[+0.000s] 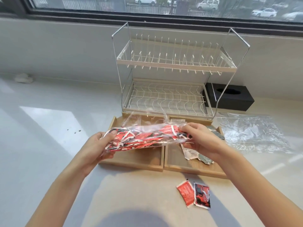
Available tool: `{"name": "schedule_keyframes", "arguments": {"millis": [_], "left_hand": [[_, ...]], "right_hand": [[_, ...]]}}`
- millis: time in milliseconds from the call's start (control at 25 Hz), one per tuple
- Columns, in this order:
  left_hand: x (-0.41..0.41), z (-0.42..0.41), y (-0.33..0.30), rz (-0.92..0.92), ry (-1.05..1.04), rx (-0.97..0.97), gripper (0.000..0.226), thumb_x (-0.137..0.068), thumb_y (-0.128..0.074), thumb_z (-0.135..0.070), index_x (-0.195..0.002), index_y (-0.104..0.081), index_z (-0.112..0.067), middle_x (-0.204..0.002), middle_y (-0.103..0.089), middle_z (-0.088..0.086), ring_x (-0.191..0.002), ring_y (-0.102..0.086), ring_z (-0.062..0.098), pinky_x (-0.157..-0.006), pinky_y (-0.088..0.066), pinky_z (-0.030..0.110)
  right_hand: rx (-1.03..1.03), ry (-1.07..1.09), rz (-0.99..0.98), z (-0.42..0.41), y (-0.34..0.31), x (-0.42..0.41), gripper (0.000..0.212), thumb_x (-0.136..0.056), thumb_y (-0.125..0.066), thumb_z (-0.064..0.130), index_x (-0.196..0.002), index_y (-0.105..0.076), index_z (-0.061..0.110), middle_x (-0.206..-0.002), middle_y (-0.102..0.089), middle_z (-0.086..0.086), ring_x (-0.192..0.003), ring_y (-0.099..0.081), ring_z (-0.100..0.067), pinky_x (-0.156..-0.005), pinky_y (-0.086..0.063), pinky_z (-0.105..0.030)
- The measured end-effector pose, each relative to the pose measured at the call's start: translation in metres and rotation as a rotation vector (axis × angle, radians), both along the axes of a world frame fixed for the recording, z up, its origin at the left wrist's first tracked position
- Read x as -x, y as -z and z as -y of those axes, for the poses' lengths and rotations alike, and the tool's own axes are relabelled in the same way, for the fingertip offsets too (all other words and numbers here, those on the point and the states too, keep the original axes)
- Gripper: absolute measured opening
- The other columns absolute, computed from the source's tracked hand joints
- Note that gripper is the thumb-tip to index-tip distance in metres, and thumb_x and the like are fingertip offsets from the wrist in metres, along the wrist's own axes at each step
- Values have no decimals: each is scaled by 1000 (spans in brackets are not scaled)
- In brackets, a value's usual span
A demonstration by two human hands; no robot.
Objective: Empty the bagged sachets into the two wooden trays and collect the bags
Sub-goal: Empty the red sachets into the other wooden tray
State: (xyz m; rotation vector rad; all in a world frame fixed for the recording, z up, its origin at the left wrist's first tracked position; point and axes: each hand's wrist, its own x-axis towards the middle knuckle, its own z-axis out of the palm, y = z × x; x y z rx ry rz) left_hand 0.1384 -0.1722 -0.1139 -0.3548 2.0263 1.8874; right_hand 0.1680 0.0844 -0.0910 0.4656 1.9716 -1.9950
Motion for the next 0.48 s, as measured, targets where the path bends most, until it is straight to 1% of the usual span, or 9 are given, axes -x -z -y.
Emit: {"name": "schedule_keyframes", "arguments": {"millis": [80, 120, 200, 240, 320, 360, 400, 440, 480], "left_hand": [[0, 3, -11, -15, 25, -76, 22, -85, -54, -30, -83, -57, -8, -66, -59, 3, -39, -53, 2, -36, -44, 13], [1, 7, -17, -22, 51, -148, 28, -78, -60, -35, -84, -60, -8, -64, -61, 1, -42, -55, 2, -37, -46, 13], [3, 12, -27, -45, 101, -222, 49, -56, -76, -42, -90, -65, -8, -67, -69, -2, -50, -61, 2, -42, -50, 14], [4, 12, -30, -49, 100, -211, 52, -55, -78, -36, -96, -64, -7, -70, -71, -2, -54, -64, 2, -45, -51, 14], [6, 8, -32, -55, 62, -157, 34, -75, -64, -15, -106, -58, -4, -77, -69, 2, -54, -65, 2, -45, -51, 14], [8, 6, -34, -68, 38, -145, 27, -81, -57, -10, -107, -56, -3, -79, -66, 3, -53, -64, 1, -45, -50, 13], [10, 4, -39, -88, 21, -149, 21, -85, -53, -9, -105, -56, -4, -79, -63, 3, -51, -63, 0, -44, -50, 12], [12, 5, -44, -114, 11, -155, 16, -87, -50, -11, -101, -56, -7, -79, -62, 2, -50, -62, 0, -44, -50, 12], [14, 5, -49, -141, 22, -134, 13, -88, -49, -14, -99, -56, -11, -80, -61, 1, -50, -61, -1, -45, -50, 13]], "right_hand": [[62, 43, -32, -3, -3, 1, 19, -90, -52, 19, -97, -59, 3, -71, -60, -1, -51, -54, -5, -41, -48, -12], [101, 69, -37, -4, -6, 2, 20, -90, -53, 21, -94, -60, 4, -67, -60, 1, -49, -55, -5, -42, -49, -12], [141, 87, -41, -7, -12, 4, 19, -89, -53, 22, -90, -60, 4, -61, -61, 3, -46, -56, -4, -43, -50, -12], [131, 66, -39, -6, -14, 6, 20, -89, -53, 21, -93, -59, 3, -63, -61, 2, -46, -57, -3, -43, -50, -12], [107, 33, -37, -5, -19, 8, 24, -89, -53, 21, -98, -58, -1, -70, -60, -2, -46, -58, -4, -44, -50, -12], [113, 37, -52, -4, -23, 10, 24, -89, -53, 22, -97, -59, 0, -70, -60, -2, -45, -58, -4, -43, -50, -12], [103, 47, -83, -4, -28, 13, 25, -88, -53, 24, -96, -59, 1, -68, -58, -1, -44, -57, -4, -42, -49, -12], [36, 53, -121, -3, -33, 16, 27, -89, -53, 28, -98, -59, 2, -67, -56, 0, -41, -55, -3, -40, -47, -12], [-90, 45, -160, -4, -36, 19, 32, -89, -52, 32, -102, -57, 4, -66, -55, -1, -37, -52, -3, -37, -44, -12]]}}
